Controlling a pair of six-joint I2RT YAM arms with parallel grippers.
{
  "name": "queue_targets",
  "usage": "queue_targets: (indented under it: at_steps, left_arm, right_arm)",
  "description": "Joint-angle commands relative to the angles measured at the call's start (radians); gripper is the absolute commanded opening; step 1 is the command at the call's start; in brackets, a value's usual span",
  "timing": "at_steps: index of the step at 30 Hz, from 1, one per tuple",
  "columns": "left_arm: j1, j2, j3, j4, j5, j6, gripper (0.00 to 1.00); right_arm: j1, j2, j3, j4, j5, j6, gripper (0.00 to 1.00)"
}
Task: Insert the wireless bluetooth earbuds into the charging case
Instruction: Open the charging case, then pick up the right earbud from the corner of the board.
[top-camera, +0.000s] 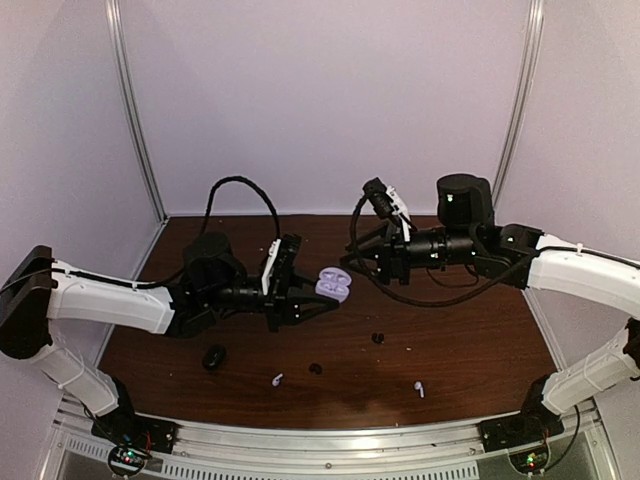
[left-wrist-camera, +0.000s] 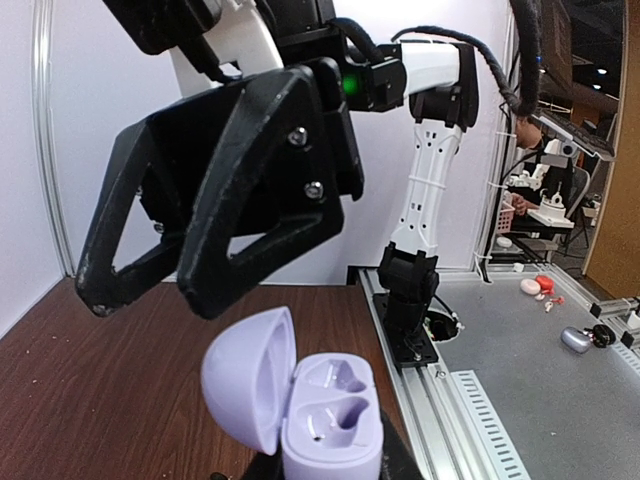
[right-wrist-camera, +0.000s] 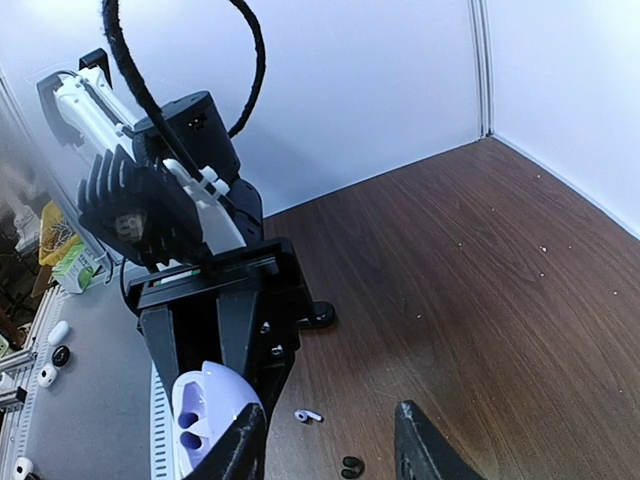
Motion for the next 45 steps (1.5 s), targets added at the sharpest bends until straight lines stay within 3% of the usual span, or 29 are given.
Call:
queue_targets:
  at_steps: [1, 6, 9, 15, 22, 28, 33, 38, 45]
  left_arm:
    - [-0.004, -0.016, -0.006, 0.028, -0.003, 0.004, 0.02]
    - [-0.004, -0.018, -0.034, 0.071, -0.015, -0.001, 0.02]
    - [-0.003, -0.028, -0.056, 0.091, -0.024, 0.001, 0.02]
    - [-0.001, -0.051, -0.098, 0.092, -0.050, 0.008, 0.02]
    - [0.010, -0.080, -0.151, 0.109, -0.070, 0.002, 0.02]
    - [0.011, -0.085, -0.177, 0.134, -0.064, -0.008, 0.02]
    - [0.011, -0.081, -0.188, 0.142, -0.057, -0.005, 0.02]
    - [0.012, -0.074, -0.188, 0.133, -0.051, 0.001, 0.02]
    - [0.011, -0.071, -0.182, 0.126, -0.050, 0.007, 0.02]
  right_arm:
    - [-0.010, -0.025, 0.022, 0.015, 0.030, 0.005, 0.45]
    - [-0.018, -0.085, -0.007, 0.011, 0.144, 0.052, 0.58]
    - [-0.021, -0.130, -0.033, -0.004, 0.250, 0.100, 0.72]
    - [-0.032, -0.147, -0.008, -0.191, 0.357, 0.149, 0.77]
    - [-0.072, -0.059, 0.058, -0.594, 0.319, 0.199, 0.68]
    - [-0.072, 0.010, 0.017, -0.802, 0.311, 0.198, 0.60]
    - [-0.064, 0.067, -0.065, -0.857, 0.267, 0.181, 0.55]
    - [-0.019, 0.164, -0.103, -0.887, 0.321, 0.129, 0.53]
    - [0.009, 0.230, -0.145, -0.859, 0.315, 0.126, 0.48]
